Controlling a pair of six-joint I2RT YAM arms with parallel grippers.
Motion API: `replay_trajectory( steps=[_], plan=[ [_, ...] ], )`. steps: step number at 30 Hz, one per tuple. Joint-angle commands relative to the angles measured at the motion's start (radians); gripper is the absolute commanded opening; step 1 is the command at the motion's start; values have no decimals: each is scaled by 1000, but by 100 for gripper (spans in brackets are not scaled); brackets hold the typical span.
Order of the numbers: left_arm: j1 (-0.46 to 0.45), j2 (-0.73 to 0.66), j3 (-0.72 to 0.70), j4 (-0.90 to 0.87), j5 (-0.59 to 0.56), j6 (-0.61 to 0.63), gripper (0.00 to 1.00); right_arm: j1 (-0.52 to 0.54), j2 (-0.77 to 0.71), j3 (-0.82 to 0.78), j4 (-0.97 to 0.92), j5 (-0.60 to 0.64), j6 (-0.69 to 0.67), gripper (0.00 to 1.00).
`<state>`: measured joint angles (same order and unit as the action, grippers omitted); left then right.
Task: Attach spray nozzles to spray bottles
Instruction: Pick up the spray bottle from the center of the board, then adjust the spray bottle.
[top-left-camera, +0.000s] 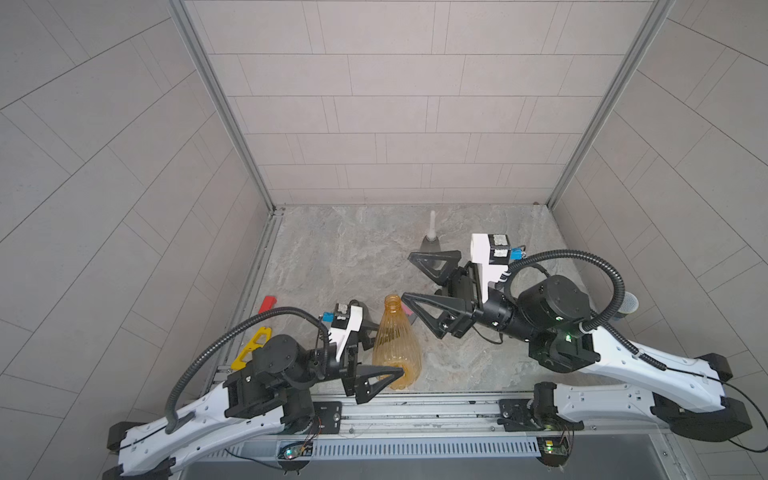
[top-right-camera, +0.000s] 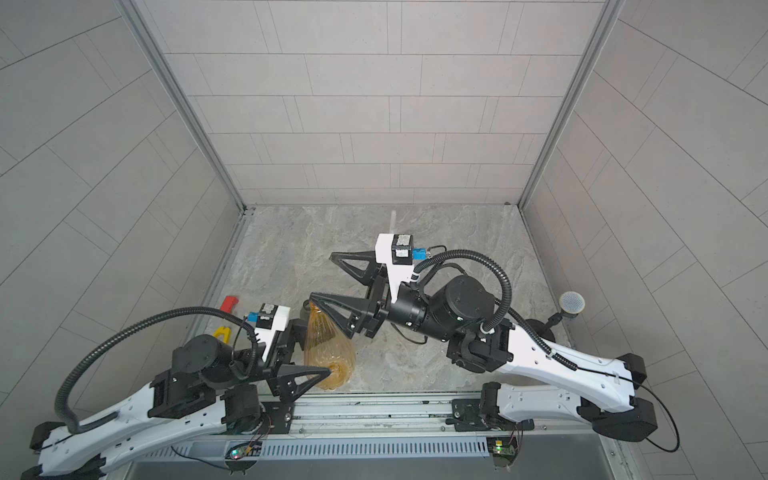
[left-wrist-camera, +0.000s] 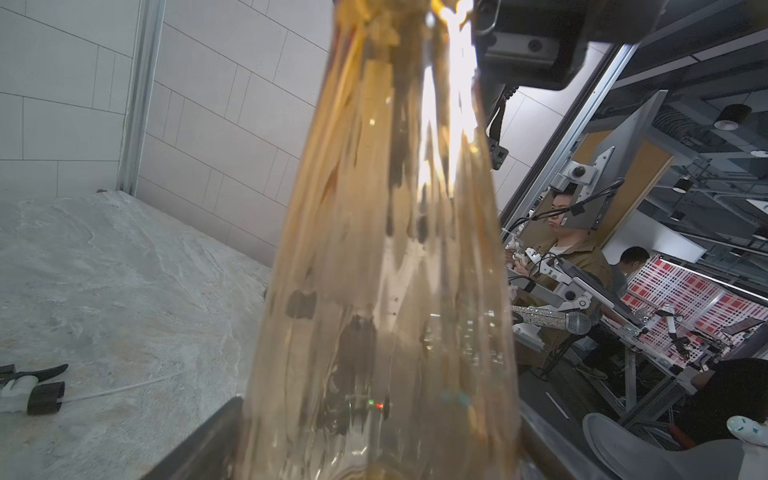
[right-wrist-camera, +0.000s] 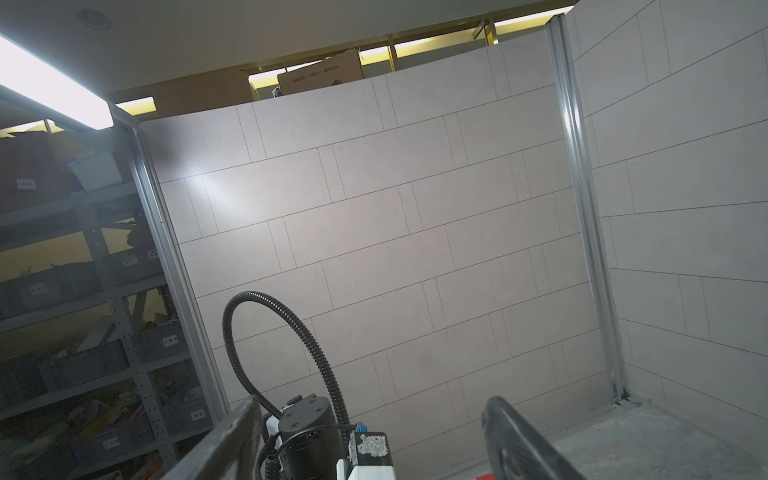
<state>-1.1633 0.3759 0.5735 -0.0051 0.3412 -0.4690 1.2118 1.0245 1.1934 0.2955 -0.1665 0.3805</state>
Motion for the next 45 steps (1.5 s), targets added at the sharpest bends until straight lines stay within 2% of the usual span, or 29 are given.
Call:
replay_trajectory(
  steps=[1,8,12,14,16,21,28,29,32,35,38,39,42,45],
  plan=[
    [-3,-14,27,19,-9,26,0,-1,-56,-16,-88,43,-46,81],
    [-3,-29,72,-105,-65,75,0,-30,-215,-58,-495,260,-95,79],
    [-3,-52,117,-226,-129,110,0,-88,-244,-58,-761,341,-73,78],
    [-3,-61,138,-286,-166,129,0,-157,-233,-79,-859,313,-42,78],
    [-2,-70,144,-316,-199,136,0,-242,-210,-121,-900,232,-15,78],
    [-3,-79,146,-342,-227,139,0,-440,-100,-258,-913,70,3,74],
    [-3,-107,157,-403,-280,155,0,-460,99,-350,-862,80,-37,68],
    [-3,-112,155,-407,-285,157,0,-460,114,-348,-853,50,-38,66],
    [-3,-125,142,-403,-286,155,0,-416,56,-361,-753,-81,-32,64],
    [-3,-145,125,-380,-260,157,0,-330,-76,-377,-636,-120,-28,64],
    [-3,-157,117,-350,-225,159,0,-262,-150,-303,-652,-122,-32,58],
    [-2,-155,117,-348,-223,160,0,-233,-145,-260,-701,-84,-42,57],
    [-3,-115,132,-359,-243,164,0,-91,-56,-91,-882,144,-81,52],
    [-3,-67,151,-368,-281,162,0,23,19,2,-954,362,-96,49]
  ],
)
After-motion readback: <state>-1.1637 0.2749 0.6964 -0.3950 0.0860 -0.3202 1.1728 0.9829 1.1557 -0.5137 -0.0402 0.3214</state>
